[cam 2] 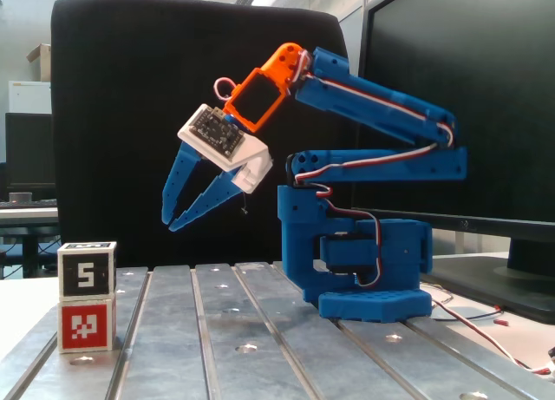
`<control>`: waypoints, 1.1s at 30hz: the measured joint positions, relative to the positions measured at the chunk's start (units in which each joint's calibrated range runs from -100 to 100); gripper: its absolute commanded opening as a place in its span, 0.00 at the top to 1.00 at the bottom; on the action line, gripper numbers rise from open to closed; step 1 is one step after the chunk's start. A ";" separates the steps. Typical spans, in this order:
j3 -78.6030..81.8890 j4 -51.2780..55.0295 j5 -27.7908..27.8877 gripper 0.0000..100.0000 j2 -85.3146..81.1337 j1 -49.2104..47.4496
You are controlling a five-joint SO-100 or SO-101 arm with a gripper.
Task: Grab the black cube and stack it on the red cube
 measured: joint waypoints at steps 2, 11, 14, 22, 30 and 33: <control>1.99 0.00 0.00 0.99 -3.72 0.00; 8.79 2.06 0.00 0.99 -12.01 0.00; 10.51 2.15 0.00 0.99 -13.02 0.07; 15.40 2.15 0.00 0.99 -13.11 0.00; 16.21 1.80 -2.52 0.99 -12.85 0.00; 16.30 1.80 -4.41 0.99 -13.02 0.22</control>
